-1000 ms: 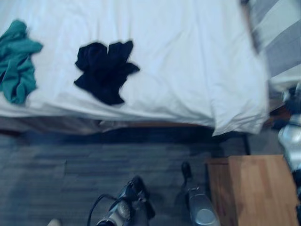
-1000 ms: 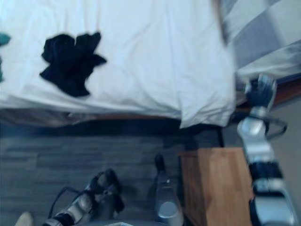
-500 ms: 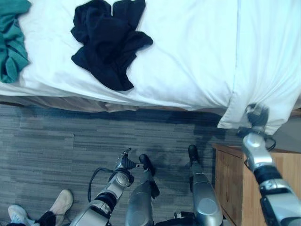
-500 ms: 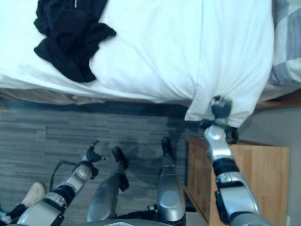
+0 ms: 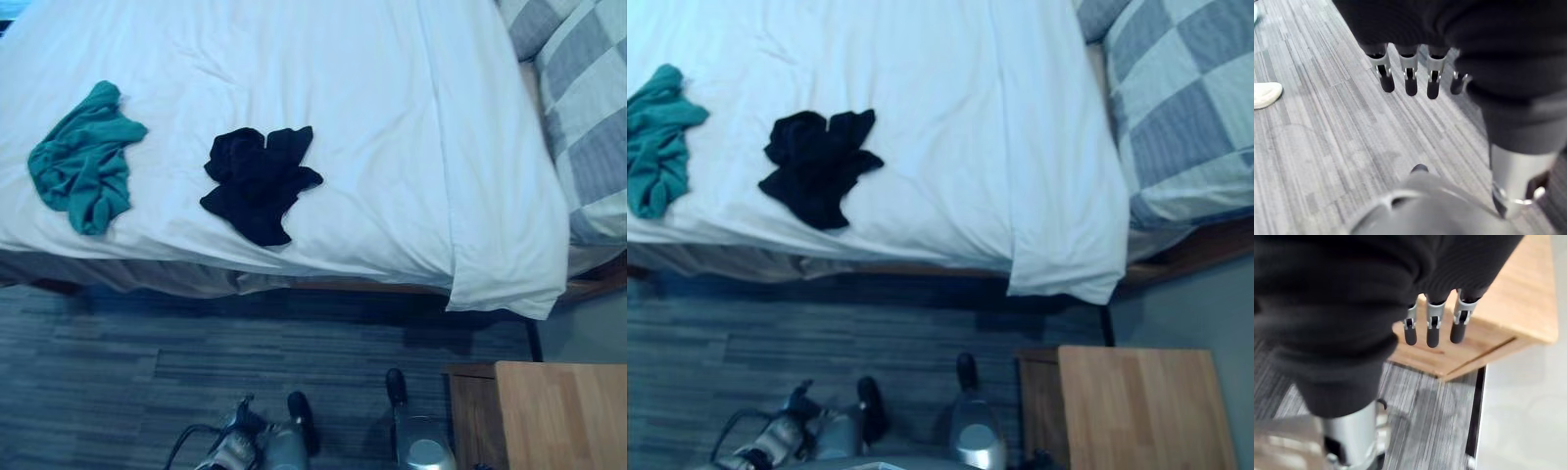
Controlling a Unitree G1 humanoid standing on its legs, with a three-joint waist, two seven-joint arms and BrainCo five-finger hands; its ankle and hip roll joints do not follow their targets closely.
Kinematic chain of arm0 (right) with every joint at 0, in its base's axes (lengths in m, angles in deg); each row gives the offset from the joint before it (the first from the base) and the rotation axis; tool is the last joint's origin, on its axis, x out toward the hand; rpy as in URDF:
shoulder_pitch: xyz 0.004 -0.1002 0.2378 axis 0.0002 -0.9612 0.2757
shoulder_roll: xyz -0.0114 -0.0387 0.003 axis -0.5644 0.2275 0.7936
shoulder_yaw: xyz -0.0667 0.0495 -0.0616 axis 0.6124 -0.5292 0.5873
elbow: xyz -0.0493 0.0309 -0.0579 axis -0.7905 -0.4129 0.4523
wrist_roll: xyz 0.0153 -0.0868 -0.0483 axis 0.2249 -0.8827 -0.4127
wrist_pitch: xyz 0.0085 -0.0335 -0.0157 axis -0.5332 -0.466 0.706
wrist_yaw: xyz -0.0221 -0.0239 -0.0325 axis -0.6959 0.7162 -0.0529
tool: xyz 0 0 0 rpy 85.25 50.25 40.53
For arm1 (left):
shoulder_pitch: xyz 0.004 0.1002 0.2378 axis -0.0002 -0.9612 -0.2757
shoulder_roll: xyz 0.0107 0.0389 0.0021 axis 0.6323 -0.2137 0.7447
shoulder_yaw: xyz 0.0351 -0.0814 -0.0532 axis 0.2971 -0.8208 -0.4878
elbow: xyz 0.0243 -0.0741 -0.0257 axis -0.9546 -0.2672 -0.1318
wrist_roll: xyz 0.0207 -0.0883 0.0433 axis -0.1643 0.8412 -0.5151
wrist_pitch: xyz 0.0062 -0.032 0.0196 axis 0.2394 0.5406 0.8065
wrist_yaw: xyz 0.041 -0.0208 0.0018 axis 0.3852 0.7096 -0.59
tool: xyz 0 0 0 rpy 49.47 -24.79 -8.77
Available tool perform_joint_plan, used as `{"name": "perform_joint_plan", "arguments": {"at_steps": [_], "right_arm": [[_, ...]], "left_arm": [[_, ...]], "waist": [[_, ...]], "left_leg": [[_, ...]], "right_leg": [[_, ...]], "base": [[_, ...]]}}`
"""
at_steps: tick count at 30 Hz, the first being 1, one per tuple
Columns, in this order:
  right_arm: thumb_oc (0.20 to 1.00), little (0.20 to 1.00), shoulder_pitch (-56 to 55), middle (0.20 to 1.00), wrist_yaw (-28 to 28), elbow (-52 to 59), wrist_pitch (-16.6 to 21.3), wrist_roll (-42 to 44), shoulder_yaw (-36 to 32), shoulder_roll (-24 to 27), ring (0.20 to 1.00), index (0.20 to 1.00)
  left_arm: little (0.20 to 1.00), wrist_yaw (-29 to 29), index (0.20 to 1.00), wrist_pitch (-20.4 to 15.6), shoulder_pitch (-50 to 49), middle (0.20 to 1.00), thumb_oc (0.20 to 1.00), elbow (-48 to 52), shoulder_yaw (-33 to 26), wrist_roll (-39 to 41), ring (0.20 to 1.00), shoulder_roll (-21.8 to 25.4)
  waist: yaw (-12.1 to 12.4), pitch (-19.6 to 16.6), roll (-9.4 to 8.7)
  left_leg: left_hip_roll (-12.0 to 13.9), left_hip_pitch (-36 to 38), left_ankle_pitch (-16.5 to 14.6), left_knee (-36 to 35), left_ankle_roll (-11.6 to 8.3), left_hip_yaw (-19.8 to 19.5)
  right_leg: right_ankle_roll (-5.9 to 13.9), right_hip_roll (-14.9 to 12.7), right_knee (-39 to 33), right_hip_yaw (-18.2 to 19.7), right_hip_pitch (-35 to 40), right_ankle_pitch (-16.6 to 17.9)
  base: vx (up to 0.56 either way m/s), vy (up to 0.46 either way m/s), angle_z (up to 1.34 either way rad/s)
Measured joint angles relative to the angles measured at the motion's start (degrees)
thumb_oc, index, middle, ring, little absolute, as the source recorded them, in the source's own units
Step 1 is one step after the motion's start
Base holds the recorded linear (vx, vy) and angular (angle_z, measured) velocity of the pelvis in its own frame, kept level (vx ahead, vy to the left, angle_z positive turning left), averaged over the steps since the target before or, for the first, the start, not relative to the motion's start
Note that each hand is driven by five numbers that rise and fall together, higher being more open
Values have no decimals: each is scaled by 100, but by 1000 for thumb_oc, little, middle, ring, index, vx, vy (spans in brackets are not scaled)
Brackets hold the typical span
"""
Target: Tidy up the quilt and then pick up the clothes from the bed and put them into the laundry hamper.
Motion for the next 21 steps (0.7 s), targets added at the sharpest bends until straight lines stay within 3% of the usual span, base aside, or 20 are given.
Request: {"name": "perform_joint_plan", "arguments": {"at_steps": [1, 2, 4, 5, 6, 8, 9, 10, 11, 12, 13, 14, 15, 16, 18, 19, 20, 21], "right_arm": [[1000, 1000, 114, 1000, 21, 281, 23, -97, -1, 143, 1000, 1000], [1000, 1000, 173, 1000, 23, 439, 60, -97, -2, 198, 1000, 1000], [1000, 1000, 336, 1000, 13, 628, 82, -97, -8, 291, 1000, 1000], [1000, 1000, 367, 1000, -5, 591, 56, -101, -36, 276, 1000, 1000], [1000, 1000, 442, 1000, -35, 524, 21, -101, -61, 260, 1000, 1000], [1000, 1000, 418, 1000, -48, 607, 23, -105, -92, 325, 1000, 1000], [1000, 1000, 364, 1000, -41, 561, 7, -110, -121, 138, 1000, 1000], [1000, 1000, 268, 1000, 56, 592, 2, -94, -172, -9, 1000, 1000], [1000, 1000, 311, 1000, 124, 751, -1, -93, -280, -51, 1000, 1000], [1000, 1000, 298, 1000, 72, 868, 12, -98, -353, -121, 1000, 1000], [1000, 1000, 227, 1000, 32, 965, 9, -101, -286, -115, 1000, 1000], [1000, 1000, 217, 1000, -51, 1029, 91, -107, -229, -129, 1000, 1000], [1000, 1000, 216, 1000, -67, 1044, 98, -99, -222, -64, 1000, 1000], [1000, 1000, 190, 1000, -70, 1164, 91, -97, -236, -54, 1000, 1000], [1000, 1000, 242, 1000, -76, 1176, 98, -94, -46, -105, 1000, 1000], [1000, 1000, 268, 1000, -72, 1216, 101, -95, -14, -106, 1000, 1000], [1000, 1000, 147, 1000, -71, 1198, 87, -96, 86, -73, 1000, 1000], [1000, 1000, 144, 1000, -64, 1181, 66, -97, 161, -37, 1000, 1000]], "left_arm": [[1000, -43, 1000, -41, 25, 1000, 1000, 82, -88, 162, 1000, -61], [1000, -25, 1000, -92, 94, 1000, 1000, 82, -105, 228, 1000, -109], [1000, -10, 1000, -177, 336, 1000, 1000, 95, 139, 272, 1000, -247], [1000, -11, 1000, -188, 443, 1000, 1000, 31, 203, 225, 1000, -306], [1000, -5, 1000, -190, 494, 1000, 1000, -58, 344, 92, 1000, -344], [1000, -6, 1000, -157, 418, 1000, 1000, -9, 413, -20, 1000, -376], [1000, -12, 1000, -45, 273, 1000, 1000, -87, 315, -143, 1000, -368], [1000, -8, 1000, 6, 229, 1000, 1000, -72, 338, -143, 1000, -271], [1000, 10, 1000, 71, 87, 1000, 1000, 120, 357, -140, 1000, -121], [1000, 23, 1000, 84, -164, 1000, 1000, 378, 378, -147, 1000, 30], [1000, 31, 1000, 90, -330, 1000, 1000, 563, 393, -159, 1000, 108], [1000, 65, 1000, 42, -462, 1000, 1000, 652, 290, -226, 1000, 193], [1000, 99, 1000, 42, -432, 1000, 1000, 554, 217, -234, 1000, 183], [1000, 124, 1000, 36, -389, 1000, 1000, 586, 152, -238, 1000, 231], [1000, 183, 1000, 42, -351, 1000, 1000, 393, 20, -241, 1000, 213], [1000, 224, 1000, 53, -339, 1000, 1000, 342, -61, -241, 1000, 199], [1000, 267, 1000, 64, -359, 1000, 1000, 346, -65, -241, 1000, 161], [1000, 258, 1000, 43, -373, 1000, 1000, 468, -94, -232, 1000, 29]], "waist": [[-67, 6, 97], [-89, -3, 133], [-87, -54, 214], [-86, -109, 312], [-63, -127, 278], [-42, -142, 308], [-30, -242, 58], [-17, -296, -125], [137, -231, -148], [206, -242, -157], [228, -244, -68], [209, -260, 115], [94, -304, 214], [77, -295, 174], [-13, -243, 258], [-112, -230, 281], [-240, -285, 100], [-159, -228, 243]], "left_leg": [[303, 129, -38, -636, 79, -51], [404, 277, -29, -1007, 113, -54], [626, 412, 116, -1952, -26, -327], [667, 437, 101, -2138, -35, -306], [720, 426, 99, -2137, -10, -260], [636, 597, 173, -2170, -4, -261], [280, 709, 576, -2186, 50, -24], [37, 821, 583, -2175, 127, 113], [71, 1012, 516, -2193, 274, 459], [17, 1343, 484, -2243, 384, 869], [-15, 1499, 301, -2296, 484, 962], [134, 1612, 196, -2299, 531, 1010], [142, 1584, 156, -2293, 566, 962], [55, 1583, 113, -2292, 635, 978], [122, 1572, 86, -2294, 662, 916], [107, 1564, 99, -2276, 643, 804], [-248, 1615, 97, -2296, 621, 621], [-331, 1679, 75, -2212, 496, 540]], "right_leg": [[27, 150, -4, -40, 6, -22], [27, 150, -9, -33, 38, -23], [158, 123, -15, -39, 24, -118], [193, 130, -13, -56, 11, -143], [274, 7, -12, -44, 29, -204], [232, -114, -9, 81, 102, -176], [-6, -575, -1, 108, 144, -327], [-279, -690, 122, 116, 111, 32], [-223, -820, 527, -304, -92, 263], [-408, -788, 840, -977, -204, 641], [-391, -749, 942, -977, -246, 713], [13, -428, 1328, -602, -373, -61], [82, -27, 1345, -307, -393, -246], [0, 231, 1463, -300, -531, -420], [-337, 1133, 1319, 480, -635, -794], [-450, 1494, 891, 656, -566, -774], [-753, 1359, 142, 624, -252, 148], [-846, 1358, -7, 593, -134, 180]], "base": [[319, 532, -10], [322, 605, -9], [394, 756, 6], [383, 641, 10], [255, 351, 3], [264, 472, -16], [175, 445, -20], [207, 599, -45], [108, 418, -93], [109, 416, -118], [104, 381, -107], [52, 222, -38], [85, 289, -9], [97, 217, 10], [78, 102, 10], [98, 112, 91], [94, 108, 97], [39, 97, 76]]}}
